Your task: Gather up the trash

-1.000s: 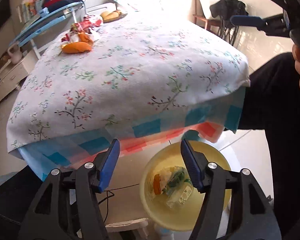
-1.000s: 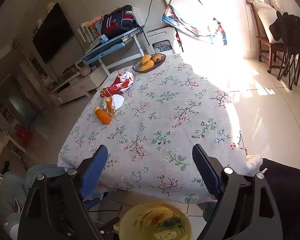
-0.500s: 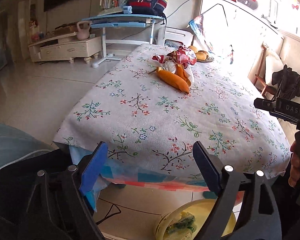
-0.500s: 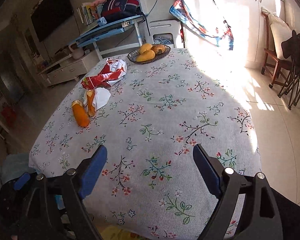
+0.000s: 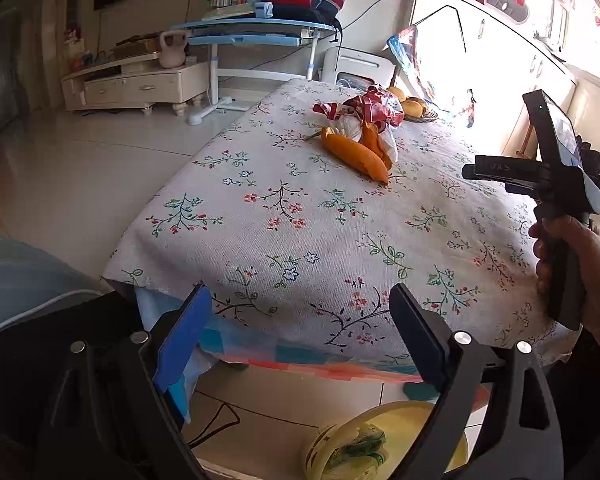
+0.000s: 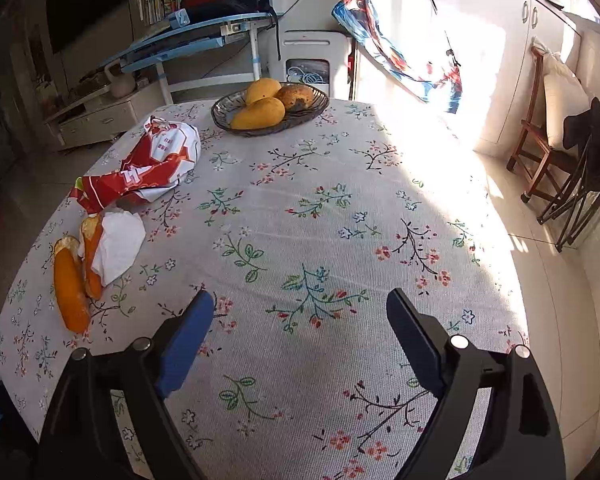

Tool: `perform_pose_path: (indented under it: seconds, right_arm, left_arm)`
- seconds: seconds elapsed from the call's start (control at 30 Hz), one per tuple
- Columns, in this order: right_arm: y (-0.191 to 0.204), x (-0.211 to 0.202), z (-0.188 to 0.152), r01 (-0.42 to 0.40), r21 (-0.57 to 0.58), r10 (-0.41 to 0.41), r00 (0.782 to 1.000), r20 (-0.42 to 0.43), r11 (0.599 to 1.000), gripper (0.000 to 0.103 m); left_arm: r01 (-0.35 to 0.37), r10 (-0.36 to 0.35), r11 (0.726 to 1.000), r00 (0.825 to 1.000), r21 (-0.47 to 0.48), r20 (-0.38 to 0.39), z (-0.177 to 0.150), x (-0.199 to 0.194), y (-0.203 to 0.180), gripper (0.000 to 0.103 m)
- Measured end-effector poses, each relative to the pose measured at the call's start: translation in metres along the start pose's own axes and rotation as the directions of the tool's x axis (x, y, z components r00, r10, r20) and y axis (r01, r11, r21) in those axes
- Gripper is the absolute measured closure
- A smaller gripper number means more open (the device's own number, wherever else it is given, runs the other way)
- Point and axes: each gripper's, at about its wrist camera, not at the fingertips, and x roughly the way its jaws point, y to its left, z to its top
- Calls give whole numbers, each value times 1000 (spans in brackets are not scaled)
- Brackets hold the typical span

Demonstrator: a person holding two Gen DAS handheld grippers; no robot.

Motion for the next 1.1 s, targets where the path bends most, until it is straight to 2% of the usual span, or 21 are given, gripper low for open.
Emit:
perform_pose_path:
  seconds: [0.27,0.8,0.93,1.1]
  right_arm:
    - [2,32,22,35,-4,-36,996,-78,999,7]
    - [2,35,28,59,18,-58,995,-77,998,7]
    - [3,35,28,59,18,-58,995,-77,998,7]
    - [3,35,28,59,18,-58,995,-77,998,7]
  left_arm:
    - [20,-20,1000,999,-21,-29,1,6,0,16]
    - [52,-59,995,996,-91,-74,3,5,14,12]
    - [35,-42,998,992,-60,-118,0,8,12,11]
    - [42,-36,999,985,32,-167,-9,11,-1,11]
